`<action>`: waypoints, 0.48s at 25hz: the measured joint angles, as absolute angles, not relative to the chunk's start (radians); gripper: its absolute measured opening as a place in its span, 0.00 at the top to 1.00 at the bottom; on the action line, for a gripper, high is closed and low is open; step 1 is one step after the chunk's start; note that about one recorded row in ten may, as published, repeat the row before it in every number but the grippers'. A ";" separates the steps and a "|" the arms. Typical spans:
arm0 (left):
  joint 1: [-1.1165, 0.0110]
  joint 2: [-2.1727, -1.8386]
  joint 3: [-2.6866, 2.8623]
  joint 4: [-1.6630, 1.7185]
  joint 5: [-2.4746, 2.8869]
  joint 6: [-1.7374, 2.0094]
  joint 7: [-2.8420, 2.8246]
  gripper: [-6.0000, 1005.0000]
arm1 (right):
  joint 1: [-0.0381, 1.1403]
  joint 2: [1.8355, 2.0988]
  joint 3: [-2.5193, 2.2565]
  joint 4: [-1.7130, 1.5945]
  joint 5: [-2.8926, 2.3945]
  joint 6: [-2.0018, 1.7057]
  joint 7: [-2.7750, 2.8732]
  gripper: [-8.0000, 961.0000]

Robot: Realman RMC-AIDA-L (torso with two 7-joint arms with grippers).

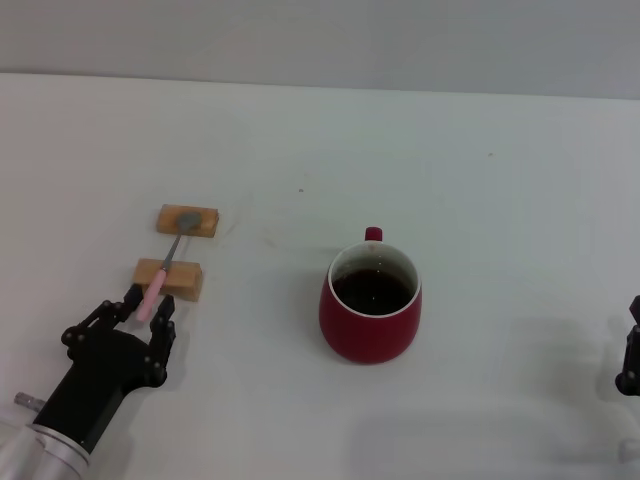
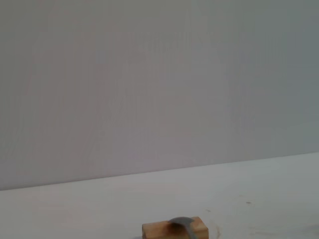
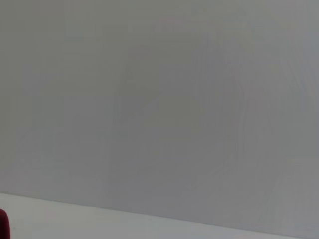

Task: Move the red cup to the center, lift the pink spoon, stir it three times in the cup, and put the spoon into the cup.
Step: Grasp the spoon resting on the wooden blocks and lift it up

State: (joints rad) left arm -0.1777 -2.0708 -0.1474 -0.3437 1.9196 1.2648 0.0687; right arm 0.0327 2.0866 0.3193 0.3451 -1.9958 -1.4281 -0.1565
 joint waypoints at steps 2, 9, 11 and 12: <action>-0.178 -2.071 -0.148 -0.344 1.920 1.265 0.069 0.46 | 0.034 2.086 0.319 0.345 -1.996 -1.428 -0.157 0.99; -0.178 -2.071 -0.149 -0.344 1.921 1.266 0.068 0.70 | 0.037 2.086 0.318 0.345 -1.996 -1.428 -0.157 0.99; -0.178 -2.070 -0.144 -0.342 1.922 1.272 0.069 0.70 | 0.037 2.086 0.317 0.345 -1.996 -1.428 -0.157 0.99; -0.180 -2.070 -0.142 -0.341 1.923 1.275 0.069 0.70 | 0.037 2.086 0.317 0.345 -1.996 -1.428 -0.157 0.99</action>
State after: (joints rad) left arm -0.1799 -2.0698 -0.1421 -0.3415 1.9228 1.2748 0.0688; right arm 0.0368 2.0862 0.3175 0.3451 -1.9957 -1.4282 -0.1565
